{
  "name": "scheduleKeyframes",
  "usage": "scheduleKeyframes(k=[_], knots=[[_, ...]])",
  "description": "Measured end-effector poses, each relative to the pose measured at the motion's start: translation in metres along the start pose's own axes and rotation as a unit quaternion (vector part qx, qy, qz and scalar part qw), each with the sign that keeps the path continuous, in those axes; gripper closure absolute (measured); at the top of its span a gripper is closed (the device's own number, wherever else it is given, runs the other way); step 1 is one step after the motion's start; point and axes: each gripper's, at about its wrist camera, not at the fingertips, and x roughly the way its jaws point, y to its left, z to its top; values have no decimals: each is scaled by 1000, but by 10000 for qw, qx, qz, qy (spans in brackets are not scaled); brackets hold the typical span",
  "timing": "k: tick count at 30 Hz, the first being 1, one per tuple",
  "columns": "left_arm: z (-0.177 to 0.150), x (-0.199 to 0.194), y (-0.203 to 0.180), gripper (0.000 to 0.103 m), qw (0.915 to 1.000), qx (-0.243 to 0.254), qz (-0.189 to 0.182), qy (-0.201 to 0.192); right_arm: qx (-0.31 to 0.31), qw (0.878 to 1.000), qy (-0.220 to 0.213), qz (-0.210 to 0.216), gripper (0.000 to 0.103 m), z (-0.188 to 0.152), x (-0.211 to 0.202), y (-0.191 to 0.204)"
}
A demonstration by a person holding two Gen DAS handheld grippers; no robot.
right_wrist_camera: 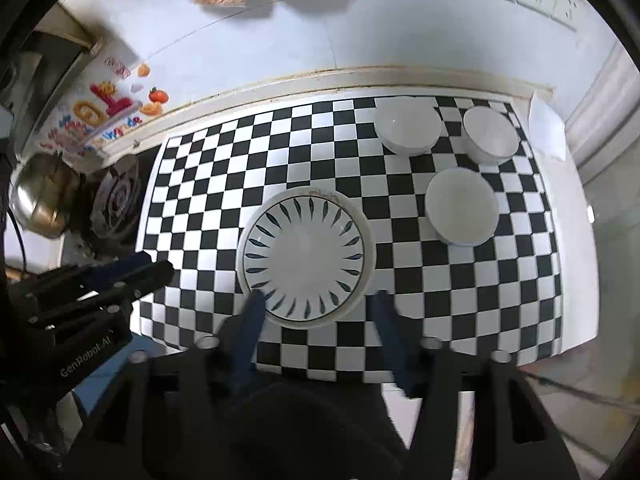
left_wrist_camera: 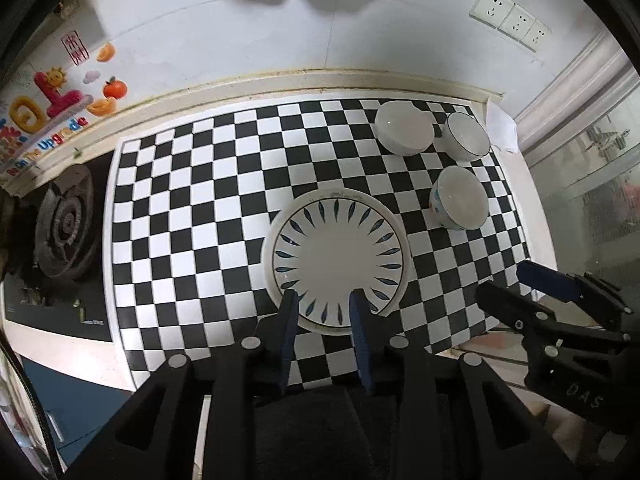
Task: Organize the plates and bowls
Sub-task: 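Open both grippers off the stack and move them toward the white bowls, then grasp the rim of a white bowl with the left gripper while the right gripper grasps it too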
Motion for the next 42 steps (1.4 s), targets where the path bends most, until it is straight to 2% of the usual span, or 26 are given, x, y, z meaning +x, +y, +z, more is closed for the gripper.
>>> scheduleKeyframes(k=[5,10,14,17,24,27,29,33,37,39,42], knots=[[9,9,7,78,9999,13,-155,16,323,9994,-123,-59,32,2,6,-6],[25,17,5,78,9995,169,-271,-63,851,9959,-264,-183,31,9,16,-30],[42,30,-8,78,9990,321,-267,-141,1289,9904,-387,-314,31,20,25,-71],[56,47,-22,78,9992,236,-307,-72,1447,9880,-400,-358,31,30,35,-105],[81,109,-80,78,9976,-131,-596,341,1588,9864,56,-417,31,63,91,-198],[100,140,-97,78,9952,-460,-664,557,1562,9873,244,-162,31,76,111,-232],[113,155,-98,78,9934,-719,-634,623,1428,9891,310,202,31,94,122,-246],[148,183,-95,78,9882,-1195,-632,727,1097,9904,385,752,32,139,143,-247],[183,211,-88,78,9840,-1458,-592,832,902,9865,725,1162,39,188,181,-236],[198,228,-85,78,9831,-1490,-537,921,870,9842,937,1223,44,207,204,-230],[213,253,-82,78,9808,-1523,-476,1118,777,9842,1161,1088,50,226,233,-219]])
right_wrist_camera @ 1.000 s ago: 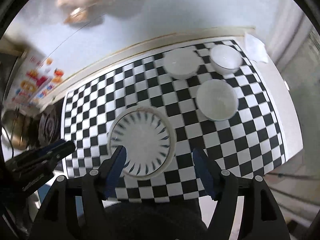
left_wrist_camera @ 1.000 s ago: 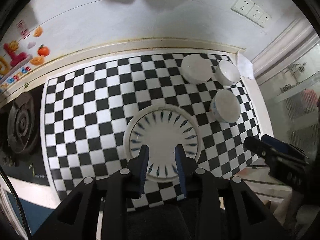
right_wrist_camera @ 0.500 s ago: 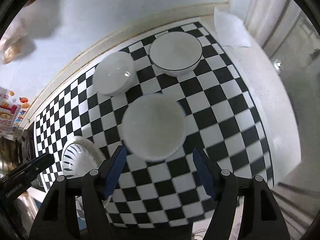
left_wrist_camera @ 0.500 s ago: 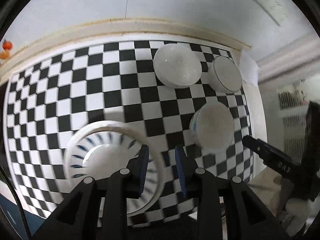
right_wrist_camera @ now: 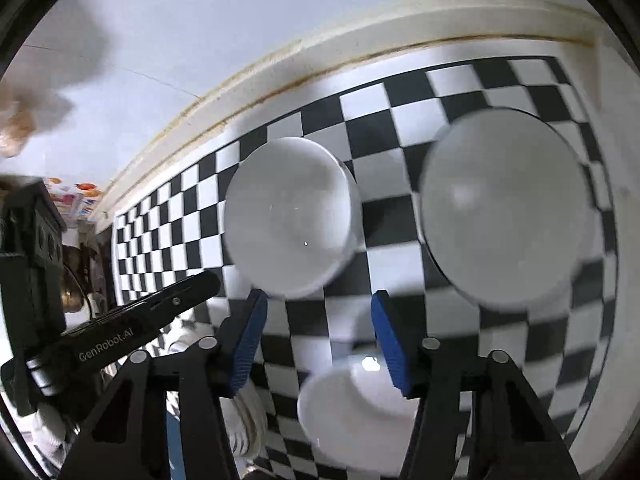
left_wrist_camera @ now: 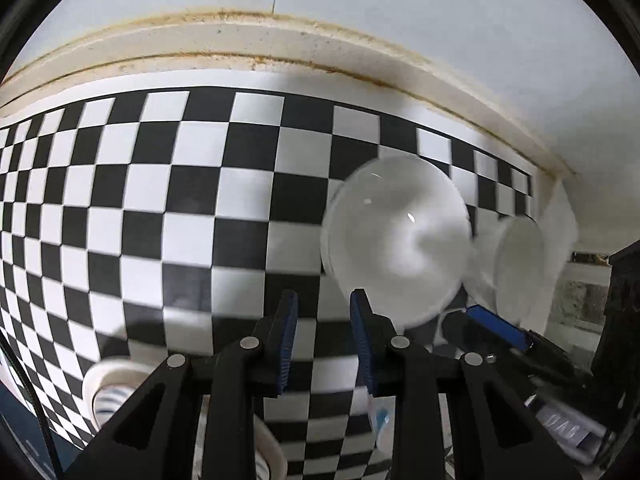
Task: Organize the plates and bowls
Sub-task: 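Grasp the rim of a white bowl with the left gripper while the right gripper grasps it too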
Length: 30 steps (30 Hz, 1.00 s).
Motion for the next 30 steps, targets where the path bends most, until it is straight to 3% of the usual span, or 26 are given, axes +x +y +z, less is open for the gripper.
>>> scheduleKeyframes(k=[3,5,6,8,15,18,25,30], knots=[[13,18,-2,78,9997,43,-129,217,90,9997,173,-137,59,16,24,0],[21,33,-2,80,9985,66,-357,403,156,9986,198,-454,82,23,39,-2],[23,35,-2,80,9985,89,-364,394,187,9984,180,-512,86,24,42,-6],[25,38,-2,92,9991,220,-276,240,255,9985,66,-476,86,27,44,-8],[5,13,-15,93,9978,633,98,-148,12,9984,-155,-545,88,20,32,4],[-15,-13,-17,93,9978,605,11,-265,-178,9982,-327,-470,89,-4,3,15],[-110,-72,-34,92,9927,1061,-14,-575,-634,9954,-642,-333,89,-89,-64,31],[-174,-68,-35,90,9910,1297,-120,-309,-689,9956,-571,-283,89,-163,-79,17]])
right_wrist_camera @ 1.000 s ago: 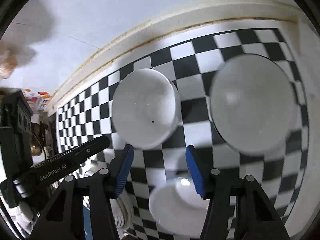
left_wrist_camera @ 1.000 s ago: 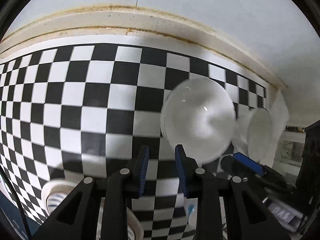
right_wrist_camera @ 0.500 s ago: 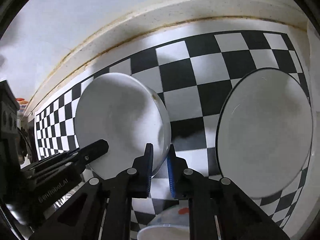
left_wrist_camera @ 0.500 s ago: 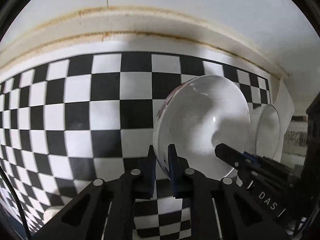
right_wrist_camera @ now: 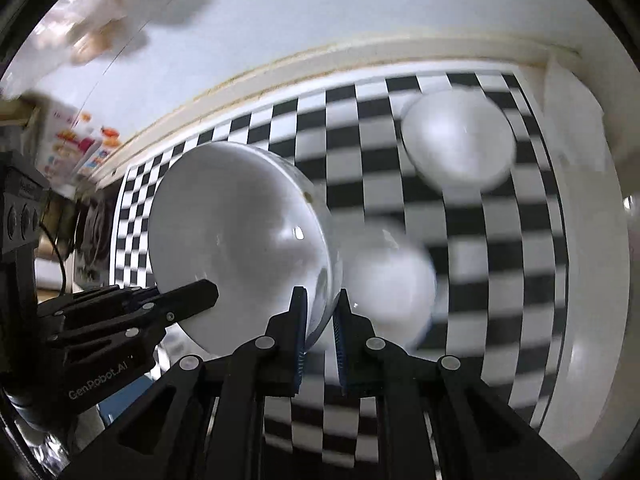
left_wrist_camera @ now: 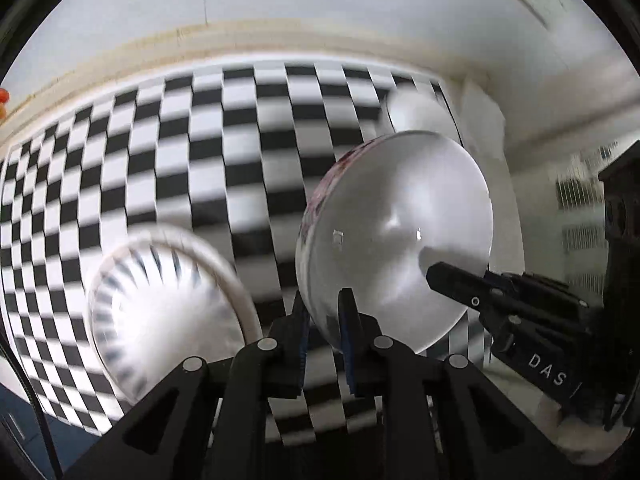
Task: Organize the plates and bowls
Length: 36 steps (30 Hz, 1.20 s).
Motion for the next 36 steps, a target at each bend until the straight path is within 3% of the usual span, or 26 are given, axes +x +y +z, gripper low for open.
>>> scheduleKeyframes(k=[6,14,36], knots=[[-58,40,-12,89,9973,405,42,617,302,9990,330,45,89,-78,17,-24],[-85,101,-16,89,9903,454,204,1296,615,9945,845,10,89,-123,76,-57],[-82,127,-33,89,9910,427,380,1206,687,9938,872,-102,88,-114,81,-79]])
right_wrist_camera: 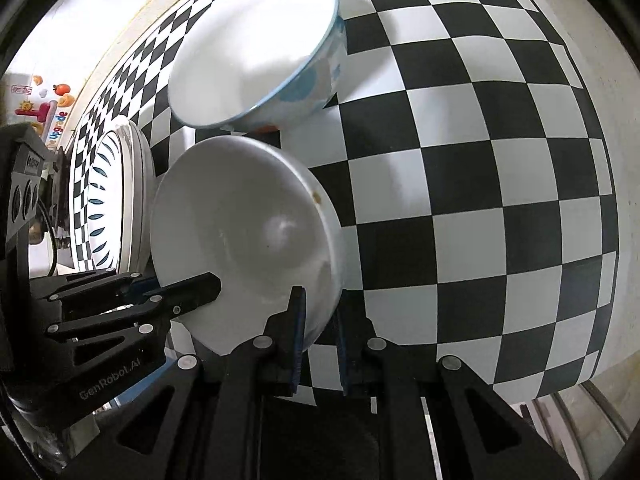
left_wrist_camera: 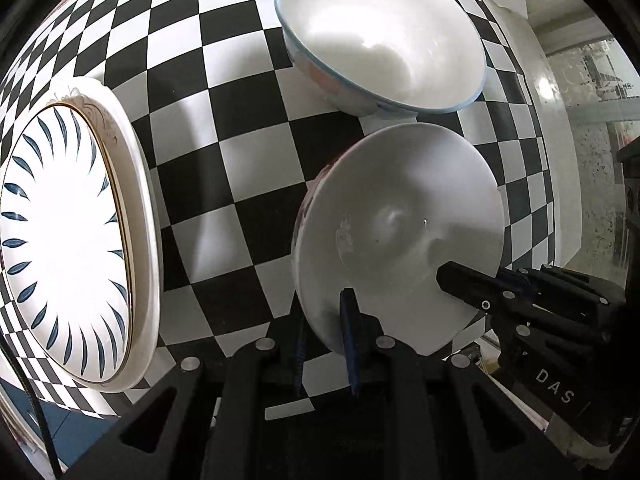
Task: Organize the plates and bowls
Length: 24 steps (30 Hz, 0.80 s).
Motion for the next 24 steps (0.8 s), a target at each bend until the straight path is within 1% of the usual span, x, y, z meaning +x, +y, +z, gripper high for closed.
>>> scheduleKeyframes(k=[3,6,7,9,11,12,13,14,16,18,19,21,24], knots=[[-1,-1,3,87,10000,-50,-15,62,30,10000,69,53,87,3,0,-2],[-7,-7,10,87,9996,-208,-91,136,224,9992,184,260,85,3,-3,-8],[-12,-13,12,87,9995,-256,-135,138,257,9991,212,260,83,3,-7,-10],[-19,-27,16,85,9994,-308,-124,47,326,9990,160,270,75,3,-17,-14],[-23,-47,20,79,9994,-314,-33,-159,404,9986,-15,354,64,5,-36,-19],[-22,-60,23,78,9987,-350,24,-357,427,9983,-99,378,61,8,-44,-20],[-20,-71,25,78,9979,-384,59,-512,461,9980,-202,393,55,12,-54,-22],[-16,-77,28,78,9973,-404,72,-609,487,9975,-323,404,51,18,-64,-24],[1,-92,33,76,9951,-429,82,-883,463,9968,-506,401,49,31,-77,-24],[20,-94,40,75,9946,-473,-5,-925,439,9967,-639,255,49,49,-82,-25],[37,-90,44,75,9943,-534,-163,-910,434,9965,-687,187,49,58,-82,-25],[57,-78,47,75,9940,-669,-282,-823,462,9963,-696,183,49,77,-73,-27],[92,-55,52,75,9917,-943,-725,-496,583,9968,-457,302,49,101,-50,-31]])
